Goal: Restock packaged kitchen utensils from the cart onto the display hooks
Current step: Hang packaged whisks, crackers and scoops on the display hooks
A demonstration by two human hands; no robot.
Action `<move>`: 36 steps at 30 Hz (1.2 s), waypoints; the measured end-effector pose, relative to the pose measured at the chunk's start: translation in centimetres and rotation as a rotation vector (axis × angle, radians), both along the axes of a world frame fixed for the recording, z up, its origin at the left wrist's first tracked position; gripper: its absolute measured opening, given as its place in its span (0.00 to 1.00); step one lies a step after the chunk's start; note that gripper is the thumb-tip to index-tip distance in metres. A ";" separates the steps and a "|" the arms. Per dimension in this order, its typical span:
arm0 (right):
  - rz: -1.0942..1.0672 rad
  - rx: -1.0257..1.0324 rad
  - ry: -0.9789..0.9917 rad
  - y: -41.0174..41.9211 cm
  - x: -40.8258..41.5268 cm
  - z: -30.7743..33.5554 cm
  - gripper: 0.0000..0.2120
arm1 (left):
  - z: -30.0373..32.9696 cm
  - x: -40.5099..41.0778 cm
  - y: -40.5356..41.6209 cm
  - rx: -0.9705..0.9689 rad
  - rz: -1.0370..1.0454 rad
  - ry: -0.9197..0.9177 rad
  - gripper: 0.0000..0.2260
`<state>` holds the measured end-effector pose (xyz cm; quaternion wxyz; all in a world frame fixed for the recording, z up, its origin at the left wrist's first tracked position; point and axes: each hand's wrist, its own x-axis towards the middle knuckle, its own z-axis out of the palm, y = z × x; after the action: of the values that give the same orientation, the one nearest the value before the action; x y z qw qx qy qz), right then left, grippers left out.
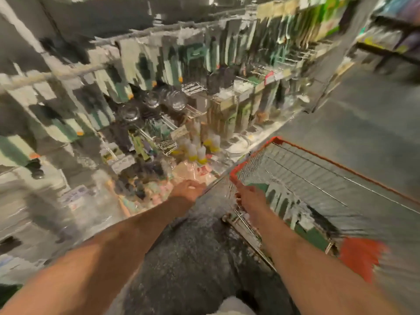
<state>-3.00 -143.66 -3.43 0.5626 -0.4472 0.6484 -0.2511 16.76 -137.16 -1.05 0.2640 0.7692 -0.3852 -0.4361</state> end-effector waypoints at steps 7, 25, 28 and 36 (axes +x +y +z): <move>-0.240 0.045 0.108 -3.1 -14.9 -3.2 0.20 | -2.6 -13.7 -8.4 0.048 -0.099 0.088 0.14; -0.438 0.321 0.109 -7.3 -30.6 -15.6 0.15 | -14.0 -27.9 -21.2 0.333 -0.567 -0.083 0.17; -0.466 0.367 0.114 -7.9 -30.5 -17.6 0.12 | -16.8 -27.3 -22.8 0.395 -0.658 -0.080 0.14; -0.500 0.529 0.157 -11.3 -28.4 -22.7 0.14 | -23.5 -23.1 -27.5 0.521 -0.754 -0.121 0.15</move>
<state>-31.36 -154.94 -26.15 0.5285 -0.1321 0.8213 -0.1694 -6.38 -164.62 -24.52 -0.1381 0.6402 -0.5303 -0.5384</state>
